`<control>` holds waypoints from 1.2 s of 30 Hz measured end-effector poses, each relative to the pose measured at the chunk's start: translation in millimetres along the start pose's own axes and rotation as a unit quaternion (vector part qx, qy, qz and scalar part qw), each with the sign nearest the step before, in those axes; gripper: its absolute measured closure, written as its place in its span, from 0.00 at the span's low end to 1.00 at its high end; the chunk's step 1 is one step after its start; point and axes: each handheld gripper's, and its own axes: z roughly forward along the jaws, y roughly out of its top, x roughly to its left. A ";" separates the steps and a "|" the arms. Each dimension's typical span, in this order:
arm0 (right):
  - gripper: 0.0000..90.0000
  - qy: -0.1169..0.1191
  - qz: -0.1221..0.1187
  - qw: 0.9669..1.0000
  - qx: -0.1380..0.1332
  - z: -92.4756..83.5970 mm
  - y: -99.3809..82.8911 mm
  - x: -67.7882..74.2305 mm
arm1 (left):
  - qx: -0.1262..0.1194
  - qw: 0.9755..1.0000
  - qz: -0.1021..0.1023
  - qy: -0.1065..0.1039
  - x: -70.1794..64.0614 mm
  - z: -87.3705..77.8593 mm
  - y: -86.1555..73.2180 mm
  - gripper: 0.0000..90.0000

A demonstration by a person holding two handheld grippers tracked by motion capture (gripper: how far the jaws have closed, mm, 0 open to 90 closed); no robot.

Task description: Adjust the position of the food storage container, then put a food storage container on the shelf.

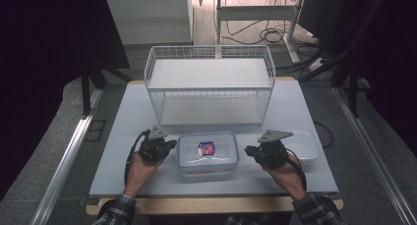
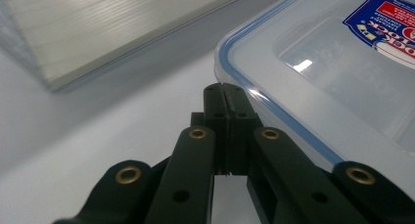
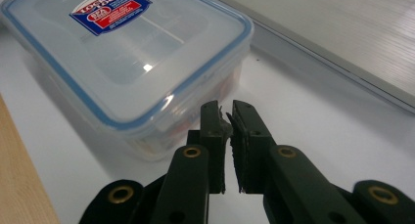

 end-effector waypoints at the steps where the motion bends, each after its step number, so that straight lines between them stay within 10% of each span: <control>1: 0.92 -0.002 0.000 1.000 0.001 -1.5 -0.6 -0.1 | 0.000 1.000 0.004 -0.005 -4.3 3.4 2.6 1.00; 10: 0.91 -0.009 0.004 1.000 -0.003 -8.4 -6.2 -4.0 | 0.008 1.000 0.018 -0.012 -15.3 11.8 5.2 1.00; 17: 0.85 -0.014 0.004 1.000 -0.008 -13.3 -9.2 -5.4 | -0.012 1.000 -0.007 -0.011 -5.7 -1.1 -0.1 0.75; 22: 0.60 -0.018 0.001 1.000 -0.011 -14.4 -11.1 -5.7 | -0.011 1.000 -0.019 -0.018 -0.5 -10.4 -12.9 0.31; 36: 0.13 0.012 0.024 0.999 -0.046 -12.2 -9.5 -12.9 | -0.041 0.999 0.024 -0.026 -4.6 -13.2 -16.3 0.08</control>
